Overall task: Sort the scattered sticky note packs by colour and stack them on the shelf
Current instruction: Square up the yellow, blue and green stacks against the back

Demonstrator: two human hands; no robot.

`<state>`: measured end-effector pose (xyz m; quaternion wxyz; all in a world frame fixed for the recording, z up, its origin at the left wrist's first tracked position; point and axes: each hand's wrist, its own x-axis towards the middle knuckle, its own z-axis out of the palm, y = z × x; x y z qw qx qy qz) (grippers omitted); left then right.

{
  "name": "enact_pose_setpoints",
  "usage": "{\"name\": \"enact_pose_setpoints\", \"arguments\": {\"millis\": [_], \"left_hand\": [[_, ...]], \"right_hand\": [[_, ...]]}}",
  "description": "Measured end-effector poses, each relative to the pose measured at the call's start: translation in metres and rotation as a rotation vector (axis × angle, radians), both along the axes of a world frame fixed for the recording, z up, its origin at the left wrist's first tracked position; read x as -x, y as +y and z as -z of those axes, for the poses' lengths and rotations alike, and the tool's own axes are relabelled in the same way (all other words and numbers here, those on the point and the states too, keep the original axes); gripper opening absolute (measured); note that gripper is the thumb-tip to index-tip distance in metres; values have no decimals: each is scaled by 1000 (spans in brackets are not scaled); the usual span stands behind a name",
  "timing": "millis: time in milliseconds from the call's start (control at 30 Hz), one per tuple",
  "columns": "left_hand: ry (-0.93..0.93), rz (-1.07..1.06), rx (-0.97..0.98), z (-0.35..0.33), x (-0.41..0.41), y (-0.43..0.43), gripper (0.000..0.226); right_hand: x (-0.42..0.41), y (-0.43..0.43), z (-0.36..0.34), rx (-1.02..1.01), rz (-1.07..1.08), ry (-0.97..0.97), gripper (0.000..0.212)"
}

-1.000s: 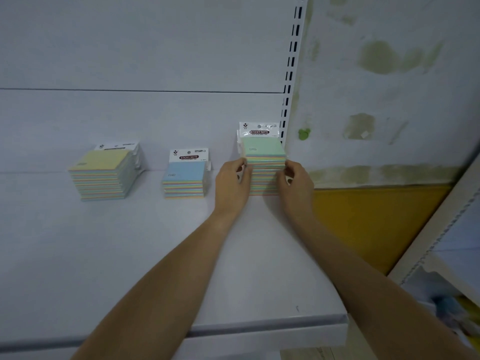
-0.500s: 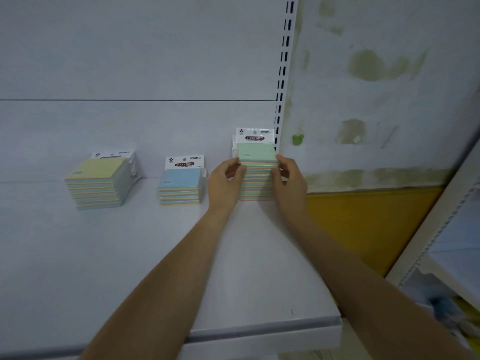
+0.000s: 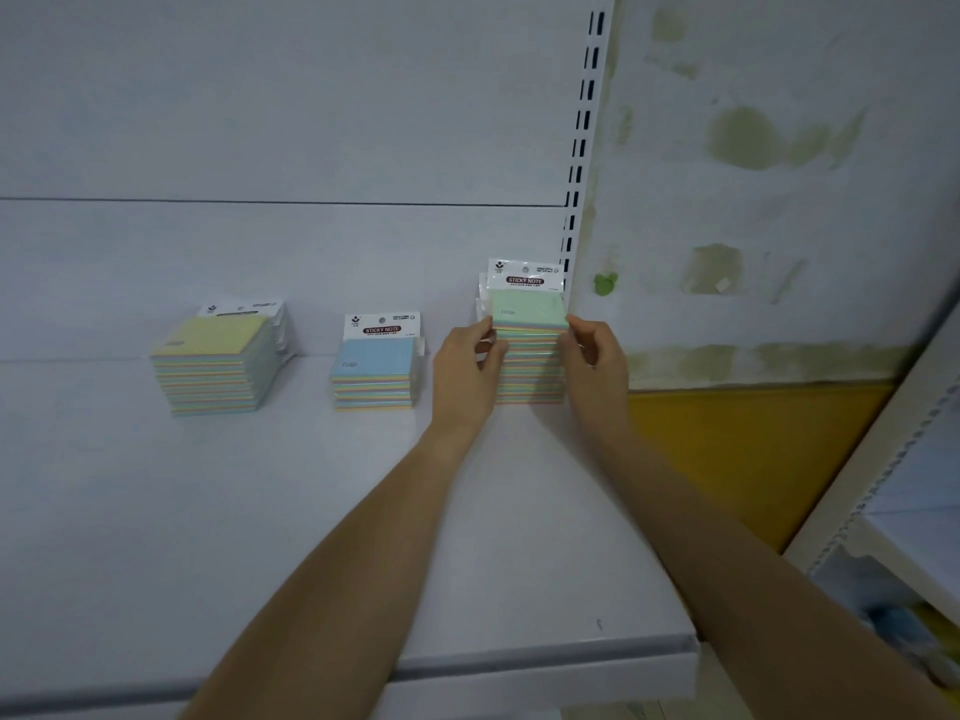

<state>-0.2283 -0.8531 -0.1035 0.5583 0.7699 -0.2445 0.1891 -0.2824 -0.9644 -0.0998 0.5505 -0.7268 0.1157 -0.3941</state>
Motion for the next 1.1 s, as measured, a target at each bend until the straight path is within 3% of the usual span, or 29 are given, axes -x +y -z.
{"name": "enact_pose_setpoints", "arguments": {"millis": [167, 300, 433, 567, 733, 867, 1100], "left_hand": [[-21, -10, 21, 0, 3, 2, 30], [-7, 0, 53, 0, 2, 1, 29], [56, -13, 114, -2, 3, 0, 27], [158, -4, 128, -11, 8, 3, 38], [270, 99, -297, -6, 6, 8, 49], [257, 68, -318, 1, 1, 8, 41], [255, 68, -276, 3, 2, 8, 36]], "right_hand": [[-2, 1, -12, -325, -65, 43, 22], [2, 0, -11, -416, -80, 74, 32], [4, 2, -1, -304, -57, 71, 35], [6, 3, 4, -95, -36, 243, 46], [9, 2, 10, 208, 19, 413, 34], [11, 1, 11, 247, 42, 408, 25], [14, 4, 8, 238, 39, 388, 27]]}}
